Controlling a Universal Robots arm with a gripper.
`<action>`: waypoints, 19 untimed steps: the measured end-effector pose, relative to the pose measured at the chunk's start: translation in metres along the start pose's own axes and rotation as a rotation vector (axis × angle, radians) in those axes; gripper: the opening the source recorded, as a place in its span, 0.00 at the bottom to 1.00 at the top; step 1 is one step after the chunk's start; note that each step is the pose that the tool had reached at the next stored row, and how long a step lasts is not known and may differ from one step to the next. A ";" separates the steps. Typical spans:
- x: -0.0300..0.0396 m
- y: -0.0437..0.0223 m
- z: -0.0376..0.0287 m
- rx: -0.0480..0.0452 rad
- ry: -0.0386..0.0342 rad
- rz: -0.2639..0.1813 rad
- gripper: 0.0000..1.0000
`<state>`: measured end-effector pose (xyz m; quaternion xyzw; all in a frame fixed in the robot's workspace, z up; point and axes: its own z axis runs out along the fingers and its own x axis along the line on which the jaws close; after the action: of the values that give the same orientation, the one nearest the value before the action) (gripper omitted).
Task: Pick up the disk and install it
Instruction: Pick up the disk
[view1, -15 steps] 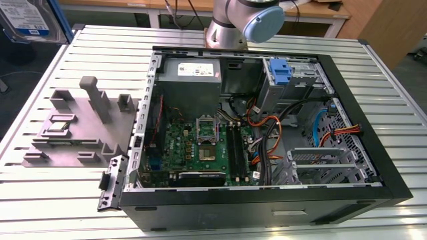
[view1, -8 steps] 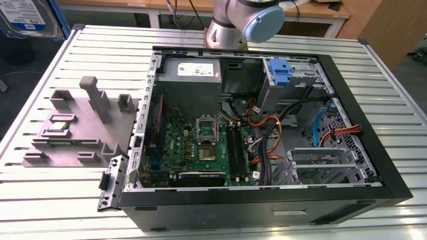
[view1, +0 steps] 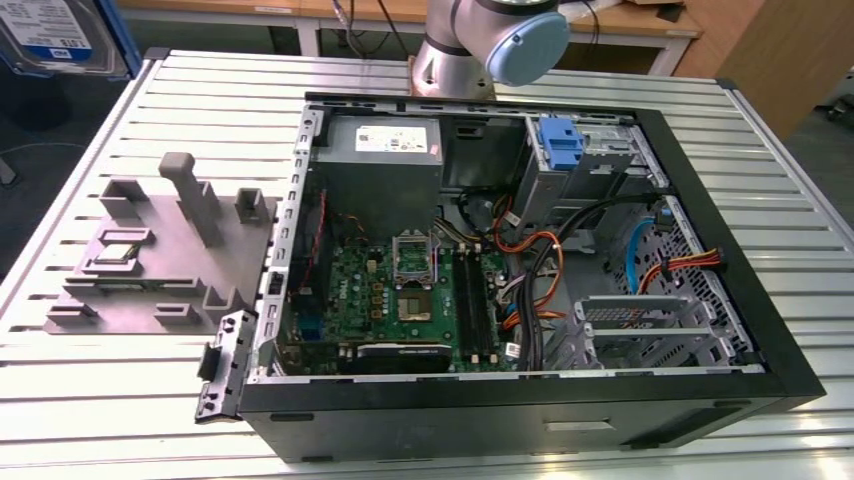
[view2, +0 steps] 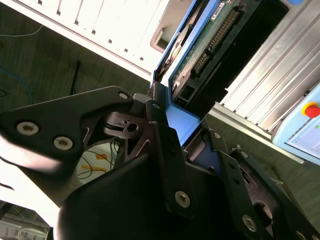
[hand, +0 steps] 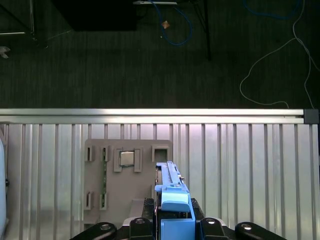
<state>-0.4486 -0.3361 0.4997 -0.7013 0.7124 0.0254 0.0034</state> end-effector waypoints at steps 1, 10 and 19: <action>0.0000 -0.0003 0.0001 0.0002 -0.0001 0.000 0.37; -0.0001 -0.0067 -0.0002 0.0001 0.0000 0.000 0.37; -0.0001 -0.0096 -0.0003 0.0001 0.0000 0.000 0.37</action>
<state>-0.4390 -0.3362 0.4997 -0.7013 0.7124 0.0254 0.0034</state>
